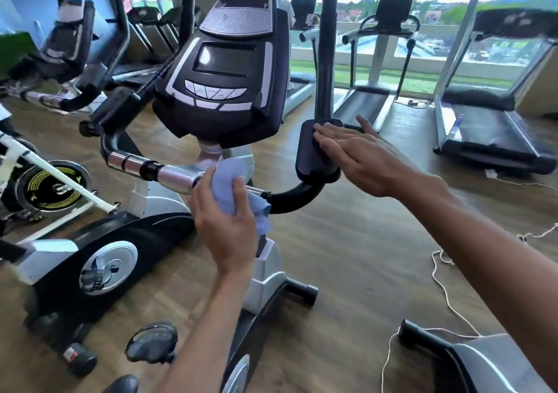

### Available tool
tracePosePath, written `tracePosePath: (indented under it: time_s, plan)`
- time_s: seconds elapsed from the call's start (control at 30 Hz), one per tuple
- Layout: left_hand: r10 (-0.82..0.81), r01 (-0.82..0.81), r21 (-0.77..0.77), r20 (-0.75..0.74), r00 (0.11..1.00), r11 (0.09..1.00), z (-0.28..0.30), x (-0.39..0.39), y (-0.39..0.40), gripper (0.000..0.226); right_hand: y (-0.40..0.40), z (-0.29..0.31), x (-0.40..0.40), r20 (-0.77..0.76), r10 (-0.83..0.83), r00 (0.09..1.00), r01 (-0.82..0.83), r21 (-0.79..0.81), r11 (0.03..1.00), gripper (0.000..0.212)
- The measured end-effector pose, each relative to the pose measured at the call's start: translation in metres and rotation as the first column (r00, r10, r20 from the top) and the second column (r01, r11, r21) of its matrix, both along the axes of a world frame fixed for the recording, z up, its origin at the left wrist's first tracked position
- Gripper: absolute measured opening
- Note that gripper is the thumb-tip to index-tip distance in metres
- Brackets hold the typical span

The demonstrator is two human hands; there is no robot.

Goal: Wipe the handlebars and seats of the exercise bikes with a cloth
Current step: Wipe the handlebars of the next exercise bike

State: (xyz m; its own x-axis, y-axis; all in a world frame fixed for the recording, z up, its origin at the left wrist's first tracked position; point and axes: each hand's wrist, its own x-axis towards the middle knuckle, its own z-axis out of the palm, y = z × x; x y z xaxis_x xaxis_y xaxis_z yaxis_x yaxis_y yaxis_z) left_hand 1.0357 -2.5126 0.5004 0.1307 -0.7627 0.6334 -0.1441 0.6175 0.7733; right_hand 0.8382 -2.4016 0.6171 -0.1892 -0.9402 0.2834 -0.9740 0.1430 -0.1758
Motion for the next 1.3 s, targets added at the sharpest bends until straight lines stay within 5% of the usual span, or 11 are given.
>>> tracePosePath:
  time_s: [0.1, 0.27, 0.5, 0.67, 0.8, 0.93, 1.03, 1.13, 1.3]
  plan:
    - [-0.066, 0.067, 0.023, -0.038, 0.997, 0.998, 0.001, -0.049, 0.049, 0.054, -0.003, 0.007, -0.016, 0.026, -0.066, 0.998, 0.066, -0.026, 0.997, 0.067]
    - [0.227, -0.221, -0.056, 0.337, 0.914, 0.974, 0.002, -0.119, 0.082, 0.071, -0.009, 0.017, -0.03, 0.147, -0.016, 0.989, 0.016, 0.004, 1.0, 0.057]
    - [0.454, -0.4, -0.215, 0.375, 0.809, 0.891, 0.007, -0.13, 0.063, 0.07, -0.013, 0.021, -0.045, 0.247, -0.002, 0.969, -0.003, 0.02, 1.0, 0.063]
    - [0.398, -0.279, -0.33, 0.383, 0.833, 0.902, 0.03, -0.115, 0.031, 0.048, -0.022, 0.029, -0.049, 0.335, 0.025, 0.942, -0.01, -0.046, 0.999, 0.075]
    - [0.174, -0.13, -0.136, 0.398, 0.901, 0.982, 0.066, -0.102, 0.003, 0.053, -0.027, 0.025, -0.059, 0.39, 0.077, 0.917, -0.04, -0.102, 0.994, 0.086]
    - [0.249, -0.247, -0.029, 0.12, 0.961, 0.969, 0.09, -0.092, 0.004, 0.051, -0.019, 0.015, -0.066, 0.619, 0.185, 0.763, -0.095, -0.176, 0.98, 0.072]
    - [0.231, -0.16, -0.224, 0.343, 0.91, 0.961, 0.069, -0.127, 0.051, 0.045, -0.021, 0.0, -0.068, 0.795, 0.239, 0.558, -0.036, -0.264, 0.964, 0.069]
    - [0.311, -0.213, -0.245, 0.492, 0.813, 0.946, 0.067, -0.16, 0.049, 0.044, -0.023, -0.008, -0.067, 0.892, 0.273, 0.36, 0.077, -0.32, 0.944, 0.063]
    - [0.297, -0.189, -0.249, 0.531, 0.793, 0.95, 0.085, -0.163, 0.024, 0.044, -0.022, -0.015, -0.059, 0.91, 0.308, 0.276, 0.155, -0.359, 0.92, 0.069]
